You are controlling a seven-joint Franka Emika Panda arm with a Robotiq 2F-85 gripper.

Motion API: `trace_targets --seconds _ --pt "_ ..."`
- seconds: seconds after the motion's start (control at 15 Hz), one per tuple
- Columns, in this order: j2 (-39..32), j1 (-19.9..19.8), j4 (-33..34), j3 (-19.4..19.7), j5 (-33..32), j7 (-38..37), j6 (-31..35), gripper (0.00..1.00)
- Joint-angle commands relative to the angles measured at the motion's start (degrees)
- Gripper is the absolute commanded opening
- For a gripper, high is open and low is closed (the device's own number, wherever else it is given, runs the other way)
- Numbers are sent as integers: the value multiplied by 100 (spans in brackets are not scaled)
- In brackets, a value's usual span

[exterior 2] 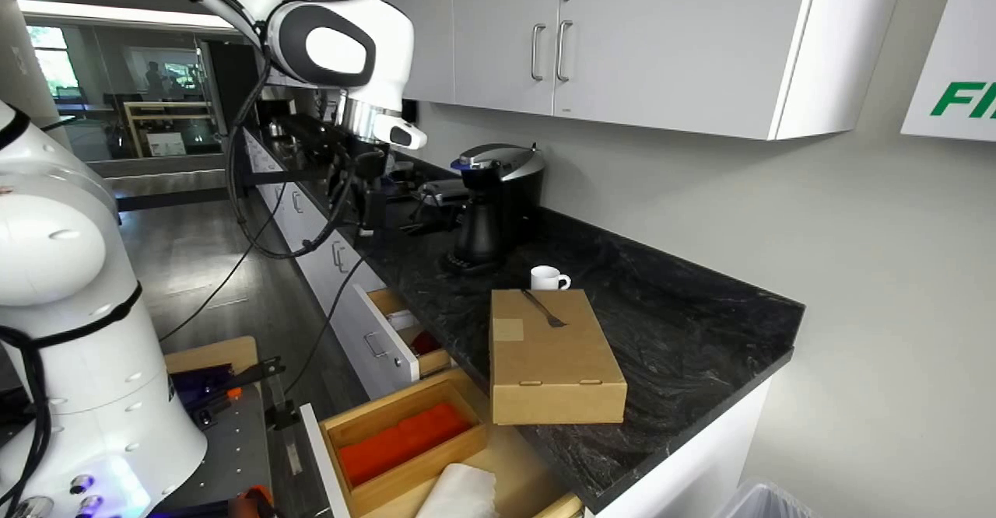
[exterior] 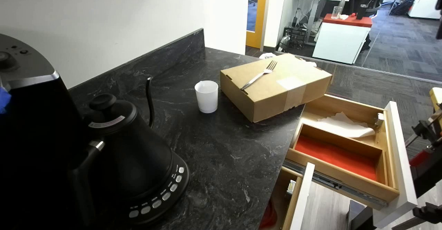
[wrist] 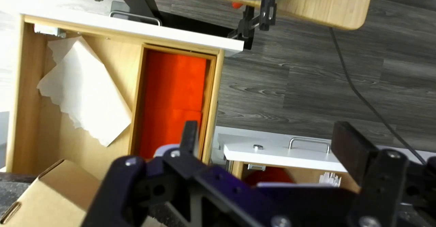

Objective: Pick the fork and put it in the drawer

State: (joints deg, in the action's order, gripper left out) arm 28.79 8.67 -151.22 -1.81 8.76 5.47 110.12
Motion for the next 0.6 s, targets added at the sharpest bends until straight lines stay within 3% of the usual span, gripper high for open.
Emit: trace_targets --seconds 0.0,0.53 --pt "-893 -229 715 81 -226 253 223 100" --pt "-2049 -523 1948 188 -389 434 226 100"
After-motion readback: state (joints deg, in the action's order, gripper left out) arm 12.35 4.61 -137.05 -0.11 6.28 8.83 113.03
